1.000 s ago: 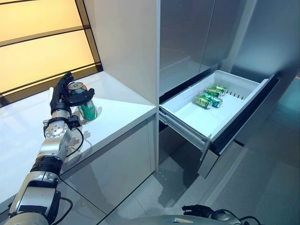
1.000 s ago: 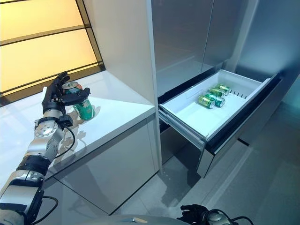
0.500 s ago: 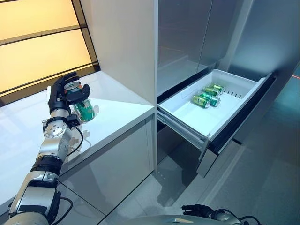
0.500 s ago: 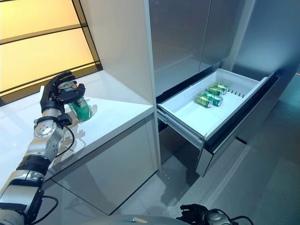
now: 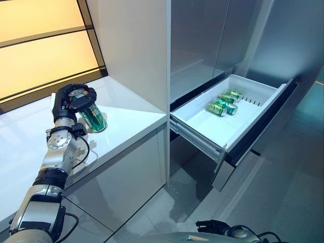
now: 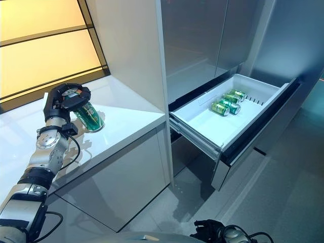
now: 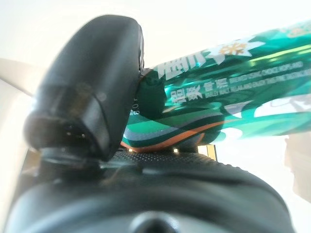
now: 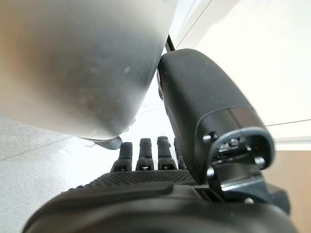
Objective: Put drinks into fridge and close the fridge
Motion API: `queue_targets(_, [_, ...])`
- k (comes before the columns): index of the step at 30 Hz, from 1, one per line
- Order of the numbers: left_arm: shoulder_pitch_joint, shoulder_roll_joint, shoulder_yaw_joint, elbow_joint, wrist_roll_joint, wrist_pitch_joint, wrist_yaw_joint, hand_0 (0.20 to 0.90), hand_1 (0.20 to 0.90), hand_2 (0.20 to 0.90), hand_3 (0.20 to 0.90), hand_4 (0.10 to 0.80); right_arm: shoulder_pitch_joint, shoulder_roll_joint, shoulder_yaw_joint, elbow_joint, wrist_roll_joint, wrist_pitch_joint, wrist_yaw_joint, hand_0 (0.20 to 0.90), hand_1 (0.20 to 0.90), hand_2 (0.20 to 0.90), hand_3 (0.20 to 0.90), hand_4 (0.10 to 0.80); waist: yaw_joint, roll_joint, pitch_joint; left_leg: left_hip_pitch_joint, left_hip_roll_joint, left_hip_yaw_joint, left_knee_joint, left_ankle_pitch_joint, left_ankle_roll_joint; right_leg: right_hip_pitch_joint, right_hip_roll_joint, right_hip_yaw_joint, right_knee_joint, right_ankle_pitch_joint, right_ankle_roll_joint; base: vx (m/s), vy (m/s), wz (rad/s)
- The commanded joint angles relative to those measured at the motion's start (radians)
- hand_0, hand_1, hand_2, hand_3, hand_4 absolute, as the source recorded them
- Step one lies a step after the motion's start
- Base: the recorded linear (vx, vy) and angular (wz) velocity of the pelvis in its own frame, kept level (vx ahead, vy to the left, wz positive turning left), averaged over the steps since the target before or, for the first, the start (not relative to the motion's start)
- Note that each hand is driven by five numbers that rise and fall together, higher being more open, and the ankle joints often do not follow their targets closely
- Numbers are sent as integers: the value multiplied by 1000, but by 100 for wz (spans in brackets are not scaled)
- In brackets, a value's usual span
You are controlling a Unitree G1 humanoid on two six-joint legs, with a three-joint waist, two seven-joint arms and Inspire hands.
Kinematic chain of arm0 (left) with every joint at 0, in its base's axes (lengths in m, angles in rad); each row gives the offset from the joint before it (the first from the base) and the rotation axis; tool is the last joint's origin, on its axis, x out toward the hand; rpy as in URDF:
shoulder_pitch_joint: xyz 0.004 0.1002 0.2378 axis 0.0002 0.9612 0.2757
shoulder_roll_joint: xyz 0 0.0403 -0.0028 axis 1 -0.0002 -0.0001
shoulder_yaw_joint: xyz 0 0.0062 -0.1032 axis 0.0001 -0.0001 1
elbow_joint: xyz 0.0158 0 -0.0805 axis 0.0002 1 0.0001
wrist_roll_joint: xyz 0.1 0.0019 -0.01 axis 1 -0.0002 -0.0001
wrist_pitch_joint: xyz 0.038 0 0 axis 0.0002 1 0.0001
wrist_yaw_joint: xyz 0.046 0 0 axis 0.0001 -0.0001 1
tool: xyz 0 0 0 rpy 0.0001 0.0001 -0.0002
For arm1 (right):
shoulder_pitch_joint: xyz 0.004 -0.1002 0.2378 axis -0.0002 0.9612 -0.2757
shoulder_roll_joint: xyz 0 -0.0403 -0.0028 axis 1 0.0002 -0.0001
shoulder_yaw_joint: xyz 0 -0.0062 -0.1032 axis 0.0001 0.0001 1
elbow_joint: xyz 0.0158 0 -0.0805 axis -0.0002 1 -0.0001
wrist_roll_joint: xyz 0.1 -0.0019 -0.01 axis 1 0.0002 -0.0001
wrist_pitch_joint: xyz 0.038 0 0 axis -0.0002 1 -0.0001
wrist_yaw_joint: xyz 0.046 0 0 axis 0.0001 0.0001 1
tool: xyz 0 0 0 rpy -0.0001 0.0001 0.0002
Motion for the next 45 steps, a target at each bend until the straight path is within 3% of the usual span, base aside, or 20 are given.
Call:
queue_targets(1, [-212, 61, 48, -8, 1, -155, -12, 300, 300, 300, 200, 100, 15, -19, 57, 87, -38, -13, 15, 900, 900, 900, 900, 800, -10, -1, -26, 23, -71, 7, 14, -116, 61, -17, -39, 28, 87, -48, 56, 0, 0, 0])
queue_targets(10, [-204, 42, 65, -262, -73, -191, -6, 300, 300, 300, 200, 100, -15, -34, 36, -70, 107, -142, -46, 900, 900, 900, 900, 800, -6, -6, -20, 25, -69, 0, 14, -113, 60, -13, -38, 31, 86, -45, 50, 0, 0, 0])
queue_targets(17, [-210, 37, 68, -502, -27, -204, 3, 300, 300, 300, 200, 100, 2, -36, 48, -399, 238, -128, -43, 900, 900, 900, 900, 800, -13, -8, -14, 21, -67, 0, 10, -109, 60, -16, -38, 30, 83, -45, 48, 0, 0, 0])
queue_targets(22, [-201, 55, 37, -641, -9, -207, -17, 300, 300, 300, 200, 100, 43, -33, 76, -738, 323, -29, 1, 900, 900, 900, 900, 800, -22, -14, -9, 17, -66, 2, 9, -106, 57, -18, -36, 31, 79, -44, 51, -23, -26, 0])
queue_targets(29, [-118, 69, 11, -847, 7, -218, -73, 300, 300, 300, 200, 100, 7, -123, 16, -1231, 516, 1, 43, 900, 900, 900, 900, 800, -25, -22, 5, 12, -63, 4, 7, -97, 56, -22, -29, 43, 73, -37, 55, -53, -48, 0])
queue_targets(34, [-88, 66, -1, -864, -8, -238, -144, 300, 300, 300, 200, 100, -153, -203, -95, -1503, 634, 36, 17, 900, 900, 900, 900, 800, -26, -25, 6, 10, -60, 13, 7, -94, 52, -23, -25, 54, 65, -29, 56, -46, -36, -3])
queue_targets(37, [-111, 64, -15, -854, -25, -224, -184, 300, 300, 300, 200, 100, -289, -229, -131, -1565, 671, 8, -48, 900, 900, 900, 900, 800, -24, -26, 4, 11, -59, 16, 7, -93, 50, -22, -22, 59, 62, -25, 52, -27, -28, -10])
queue_targets(45, [-149, 48, -50, -910, -28, -133, -220, 300, 300, 300, 200, 100, -372, -233, -141, -1642, 656, 32, -128, 900, 900, 900, 900, 800, -22, -31, -4, 11, -57, 24, 8, -92, 51, -18, -19, 68, 49, -17, 52, -14, -21, -5])
